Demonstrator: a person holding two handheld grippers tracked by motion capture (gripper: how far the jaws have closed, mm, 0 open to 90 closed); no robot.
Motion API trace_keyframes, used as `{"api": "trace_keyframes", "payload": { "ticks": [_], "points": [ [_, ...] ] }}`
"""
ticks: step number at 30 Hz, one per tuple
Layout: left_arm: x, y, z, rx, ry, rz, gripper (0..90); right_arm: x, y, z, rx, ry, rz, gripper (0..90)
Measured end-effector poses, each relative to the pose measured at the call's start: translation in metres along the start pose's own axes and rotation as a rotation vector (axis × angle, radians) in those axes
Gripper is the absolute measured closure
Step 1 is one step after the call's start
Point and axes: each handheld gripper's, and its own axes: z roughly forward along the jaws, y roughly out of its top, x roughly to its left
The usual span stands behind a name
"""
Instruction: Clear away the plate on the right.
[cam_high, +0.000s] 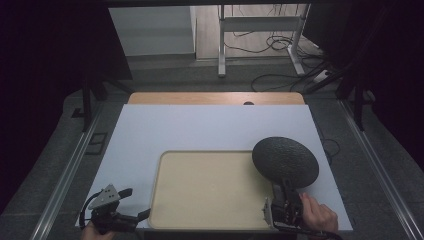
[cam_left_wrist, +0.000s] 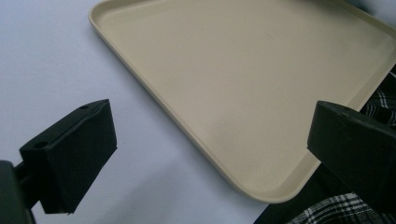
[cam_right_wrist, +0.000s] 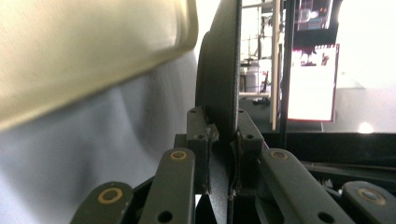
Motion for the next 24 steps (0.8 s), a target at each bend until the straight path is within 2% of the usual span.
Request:
{"api": "trace_keyframes", "payload": {
  "ticks": [2,3,5,6,7,10,11,15,17,18,19,22,23,24],
  "points": [
    [0.0,0.0,0.0,0.0,0.0,-0.001,1.0,0.0,0.002,-0.002,0.004,0.005,-0.005,80.2],
    [0.0,0.0,0.0,-0.002,-0.001,-0.002,1.0,0.001,0.007,-0.003,-0.023,0.003,-0.007,79.9],
    [0.0,0.0,0.0,-0.003,-0.001,-0.004,0.9,0.001,0.009,-0.005,-0.023,0.01,-0.013,79.9],
    [0.001,0.0,0.0,-0.003,-0.003,-0.006,1.0,0.002,0.013,-0.005,-0.057,0.001,-0.018,79.7],
    [0.001,0.0,0.0,-0.003,-0.003,-0.007,1.0,0.002,0.016,-0.008,-0.04,0.008,-0.026,79.6],
    [0.001,0.0,0.0,-0.005,-0.004,-0.008,1.0,0.003,0.02,-0.01,-0.057,0.012,-0.038,79.3],
    [0.001,0.0,0.0,-0.004,-0.005,-0.011,1.0,0.005,0.024,-0.009,-0.095,0.004,-0.038,79.2],
    [0.002,0.0,0.0,-0.005,-0.005,-0.013,0.9,0.006,0.034,-0.015,-0.105,0.013,-0.064,78.8],
    [0.002,-0.001,-0.001,-0.008,-0.006,-0.014,1.0,0.009,0.037,-0.014,-0.141,0.008,-0.063,78.5],
    [0.002,-0.001,-0.001,-0.008,-0.006,-0.014,0.9,0.009,0.037,-0.014,-0.141,0.008,-0.063,78.5],
    [0.002,-0.001,-0.001,-0.009,-0.007,-0.016,1.0,0.008,0.042,-0.018,-0.135,0.023,-0.084,78.4],
    [0.002,-0.001,-0.001,-0.011,-0.008,-0.016,0.9,0.011,0.048,-0.018,-0.17,0.012,-0.09,78.2],
    [0.002,-0.001,-0.001,-0.012,-0.009,-0.017,1.0,0.011,0.05,-0.02,-0.16,0.021,-0.095,78.1],
    [0.003,-0.001,-0.001,-0.013,-0.011,-0.02,0.9,0.012,0.051,-0.018,-0.188,0.014,-0.092,78.1]
  ]
}}
